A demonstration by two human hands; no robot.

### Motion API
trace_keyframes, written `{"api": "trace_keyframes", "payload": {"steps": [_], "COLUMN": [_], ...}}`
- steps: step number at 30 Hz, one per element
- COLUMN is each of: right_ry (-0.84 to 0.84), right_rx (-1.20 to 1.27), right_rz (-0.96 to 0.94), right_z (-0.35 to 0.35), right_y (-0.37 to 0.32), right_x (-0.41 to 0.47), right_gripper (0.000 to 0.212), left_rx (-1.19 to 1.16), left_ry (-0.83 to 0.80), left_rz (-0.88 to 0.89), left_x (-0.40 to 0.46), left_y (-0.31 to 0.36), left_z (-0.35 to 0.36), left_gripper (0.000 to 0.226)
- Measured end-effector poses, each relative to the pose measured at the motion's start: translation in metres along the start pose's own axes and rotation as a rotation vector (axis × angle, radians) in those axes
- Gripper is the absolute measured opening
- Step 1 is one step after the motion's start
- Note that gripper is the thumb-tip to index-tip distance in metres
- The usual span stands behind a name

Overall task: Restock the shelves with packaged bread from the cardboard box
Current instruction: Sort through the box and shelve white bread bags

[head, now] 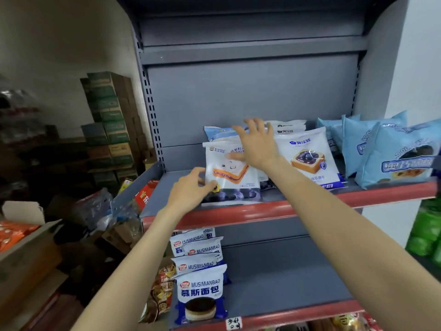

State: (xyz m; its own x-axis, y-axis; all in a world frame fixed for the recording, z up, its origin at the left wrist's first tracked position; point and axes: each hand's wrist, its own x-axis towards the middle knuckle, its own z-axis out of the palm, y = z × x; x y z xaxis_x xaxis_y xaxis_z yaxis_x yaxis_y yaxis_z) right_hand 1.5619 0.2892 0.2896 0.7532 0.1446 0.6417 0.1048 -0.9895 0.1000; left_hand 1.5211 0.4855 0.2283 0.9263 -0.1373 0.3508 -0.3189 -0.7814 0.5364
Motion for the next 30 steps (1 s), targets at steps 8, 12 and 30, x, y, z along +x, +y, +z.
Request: {"api": "trace_keyframes", "payload": {"steps": [8,12,30], "right_ry": [0.362,0.312,-1.081], "right_rx": [0.544,0.736,0.869], "right_rz": [0.125,0.178,0.601], "right_z": [0.004,-0.004,0.162], "right_y": [0.002,0.011,0.187], "right_x": [-0.122,-0.199,-0.570], "right_gripper": [0.037,0.024,0.026], "left_rx": [0.371,0.252,0.221], "left_ry": [0.391,0.610,-0.398], "left_rz": [0.123,0.397,0.128], "left_x": [-0.023,-0.058,-0.308], "left_y": [0.017,0.053,0.045], "left_z": [0.017,0.037,0.367], "left_gripper": [0.051,0.026,0.023]}}
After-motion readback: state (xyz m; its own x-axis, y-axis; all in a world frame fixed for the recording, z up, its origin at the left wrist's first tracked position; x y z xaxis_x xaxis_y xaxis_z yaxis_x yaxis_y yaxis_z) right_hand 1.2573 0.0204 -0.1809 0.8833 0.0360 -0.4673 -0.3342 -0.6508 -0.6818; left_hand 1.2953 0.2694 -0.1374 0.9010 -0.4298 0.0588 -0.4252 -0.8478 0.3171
